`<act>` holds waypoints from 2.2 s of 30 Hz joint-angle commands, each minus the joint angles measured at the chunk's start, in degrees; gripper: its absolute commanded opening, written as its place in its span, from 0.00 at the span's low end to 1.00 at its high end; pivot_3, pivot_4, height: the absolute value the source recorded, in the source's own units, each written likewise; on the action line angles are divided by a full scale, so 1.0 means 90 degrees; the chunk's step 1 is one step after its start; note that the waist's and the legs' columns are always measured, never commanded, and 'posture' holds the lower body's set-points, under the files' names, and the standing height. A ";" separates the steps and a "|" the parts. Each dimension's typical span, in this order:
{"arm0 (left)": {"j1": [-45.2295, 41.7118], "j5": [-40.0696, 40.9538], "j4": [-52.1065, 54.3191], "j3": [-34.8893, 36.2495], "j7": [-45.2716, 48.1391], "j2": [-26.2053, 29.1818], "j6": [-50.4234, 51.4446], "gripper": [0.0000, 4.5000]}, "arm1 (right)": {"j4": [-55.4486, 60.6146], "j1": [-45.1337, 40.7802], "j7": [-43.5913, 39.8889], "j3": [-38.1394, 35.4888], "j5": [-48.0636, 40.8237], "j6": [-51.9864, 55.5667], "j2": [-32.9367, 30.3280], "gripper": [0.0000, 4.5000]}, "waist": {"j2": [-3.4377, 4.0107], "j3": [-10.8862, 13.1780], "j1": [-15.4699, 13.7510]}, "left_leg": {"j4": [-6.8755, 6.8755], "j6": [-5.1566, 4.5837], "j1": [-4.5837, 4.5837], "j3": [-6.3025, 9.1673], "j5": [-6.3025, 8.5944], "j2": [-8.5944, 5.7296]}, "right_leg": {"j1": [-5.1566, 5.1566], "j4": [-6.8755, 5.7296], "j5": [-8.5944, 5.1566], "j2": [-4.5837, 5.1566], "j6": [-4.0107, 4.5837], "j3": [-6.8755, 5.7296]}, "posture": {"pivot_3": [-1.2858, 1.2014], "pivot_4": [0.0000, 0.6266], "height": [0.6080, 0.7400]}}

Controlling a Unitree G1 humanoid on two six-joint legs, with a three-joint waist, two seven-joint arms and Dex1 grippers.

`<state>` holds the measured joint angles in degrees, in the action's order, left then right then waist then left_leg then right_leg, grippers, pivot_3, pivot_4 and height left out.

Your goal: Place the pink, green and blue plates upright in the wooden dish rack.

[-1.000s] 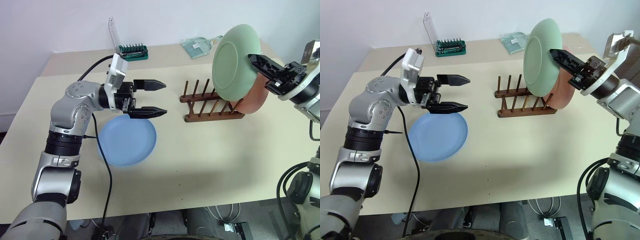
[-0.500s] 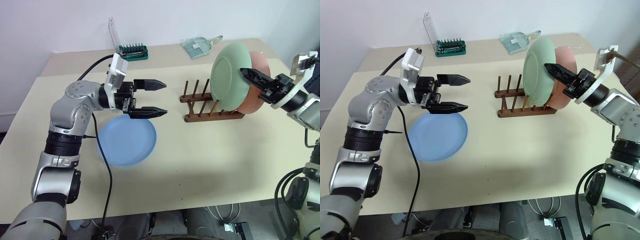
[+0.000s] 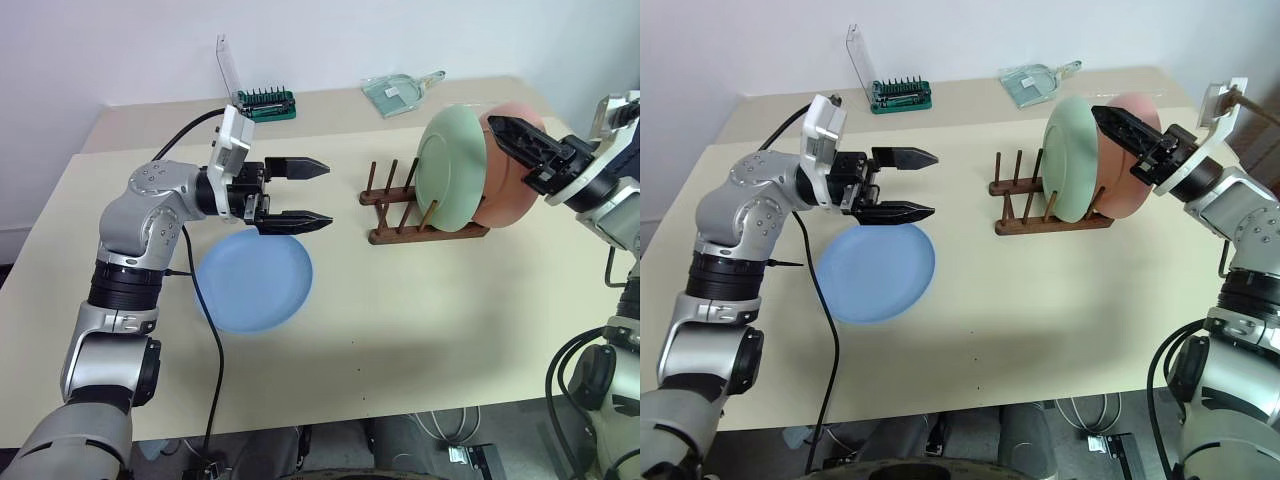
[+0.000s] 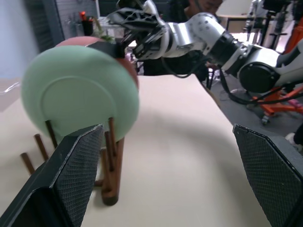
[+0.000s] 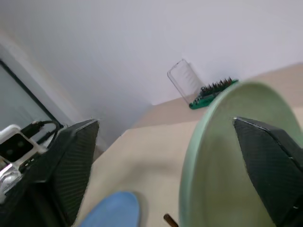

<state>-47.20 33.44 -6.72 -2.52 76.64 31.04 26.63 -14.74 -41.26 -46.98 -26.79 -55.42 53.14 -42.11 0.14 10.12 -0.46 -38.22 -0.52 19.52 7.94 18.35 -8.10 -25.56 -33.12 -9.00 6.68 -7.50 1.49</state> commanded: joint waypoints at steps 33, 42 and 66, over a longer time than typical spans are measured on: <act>-0.1316 -0.2420 -0.3129 -0.0805 -0.1066 0.2117 0.2980 1.00 | 0.4403 0.2031 -0.1674 0.1127 -0.0168 -0.1183 -0.0648 0.99 | -0.0047 0.0023 -0.0047 | 0.0000 -0.0022 0.0002 0.0014 0.0013 0.0003 | 0.0000 -0.0002 -0.0002 -0.0006 -0.0002 -0.0015 | 0.52 0.24 1.00; -0.1479 -0.2298 -0.3557 -0.1376 -0.1273 0.1607 0.5468 1.00 | 0.4247 0.1939 -0.1533 0.1242 -0.0099 -0.1371 -0.0467 0.99 | -0.0050 0.0022 0.0017 | 0.0001 -0.0003 -0.0001 0.0012 0.0002 0.0001 | 0.0000 -0.0005 -0.0002 -0.0004 -0.0003 -0.0014 | 0.52 0.24 1.00; -0.2265 -0.3326 -0.5345 -0.3397 0.0424 0.0847 0.4915 0.25 | 0.4220 0.1972 -0.1270 0.0988 -0.0070 -0.1401 -0.0689 1.00 | -0.0054 0.0023 -0.0014 | -0.0001 -0.0004 -0.0002 0.0009 0.0003 -0.0001 | 0.0002 -0.0004 -0.0003 0.0000 -0.0004 -0.0012 | 0.52 0.24 1.00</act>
<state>-68.56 3.71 -55.07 -33.30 79.91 39.09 70.52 22.89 -22.29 -58.61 -16.39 -55.83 41.44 -47.36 -0.34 10.32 -0.59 -38.23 -0.56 19.51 8.02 18.37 -8.11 -25.54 -33.15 -9.02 6.68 -7.54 1.38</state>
